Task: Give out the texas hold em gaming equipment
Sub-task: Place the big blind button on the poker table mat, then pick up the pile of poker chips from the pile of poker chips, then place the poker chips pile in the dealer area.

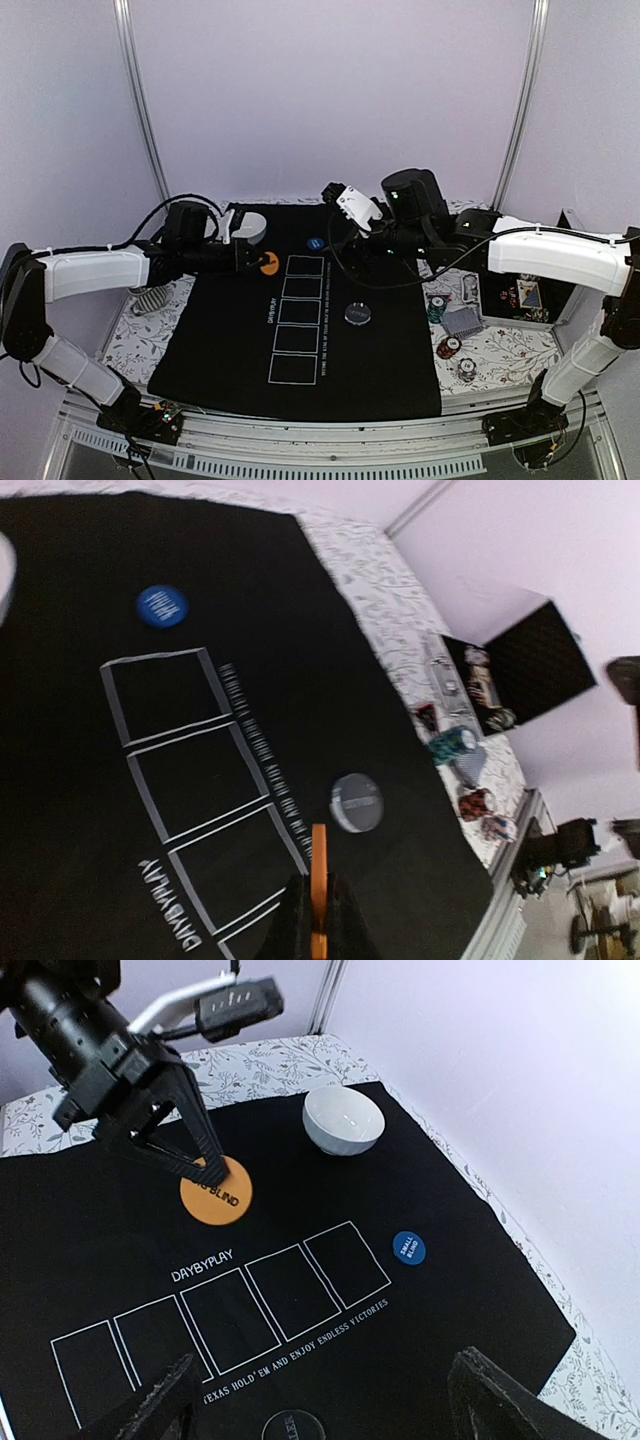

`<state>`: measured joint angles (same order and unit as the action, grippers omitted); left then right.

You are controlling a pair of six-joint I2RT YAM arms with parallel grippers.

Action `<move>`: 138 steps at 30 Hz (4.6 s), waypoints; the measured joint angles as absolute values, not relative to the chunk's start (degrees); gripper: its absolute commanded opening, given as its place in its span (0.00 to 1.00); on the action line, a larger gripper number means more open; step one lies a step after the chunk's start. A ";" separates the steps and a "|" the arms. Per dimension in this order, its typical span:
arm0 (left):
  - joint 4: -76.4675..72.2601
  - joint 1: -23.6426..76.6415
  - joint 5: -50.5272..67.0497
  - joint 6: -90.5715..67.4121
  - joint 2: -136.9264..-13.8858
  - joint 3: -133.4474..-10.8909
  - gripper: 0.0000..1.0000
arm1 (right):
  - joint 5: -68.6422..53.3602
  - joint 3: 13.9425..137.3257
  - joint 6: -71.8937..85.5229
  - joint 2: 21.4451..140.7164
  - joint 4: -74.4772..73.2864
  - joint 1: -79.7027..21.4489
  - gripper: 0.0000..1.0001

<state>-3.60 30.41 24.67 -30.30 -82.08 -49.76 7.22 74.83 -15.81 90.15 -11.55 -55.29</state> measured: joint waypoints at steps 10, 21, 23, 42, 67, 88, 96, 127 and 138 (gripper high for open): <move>-2.79 24.40 20.36 -34.33 -83.35 -35.86 0.00 | 7.27 72.16 -12.82 84.05 -10.28 -53.23 0.91; -2.83 22.92 18.15 -34.13 -90.39 -35.24 0.67 | 8.51 71.26 -12.23 84.05 -10.55 -53.17 0.93; -1.87 22.85 17.15 -33.63 -90.37 -36.34 0.76 | 8.78 71.24 -12.14 84.05 -10.81 -53.17 0.95; 17.28 25.34 -5.65 -22.20 -72.18 -51.92 0.98 | 9.72 75.85 3.14 83.57 -26.39 -37.15 0.99; 6.59 29.91 -8.32 -6.74 -75.07 -55.83 0.98 | 7.29 73.52 15.66 89.45 -50.83 -33.23 0.99; 3.66 29.95 -11.33 -1.69 -71.94 -52.62 0.98 | 5.19 66.76 14.59 99.31 -48.77 -30.04 0.60; 3.68 29.95 -11.57 -1.48 -71.94 -52.53 0.98 | 5.10 66.76 13.91 100.36 -47.46 -29.61 0.44; 3.66 29.95 -12.45 -0.67 -71.96 -52.49 0.98 | 2.74 82.41 12.67 101.45 -55.02 -38.41 0.02; 3.64 29.95 -12.53 -0.60 -72.01 -52.49 0.98 | -1.34 80.49 13.17 112.14 -51.57 -49.98 0.02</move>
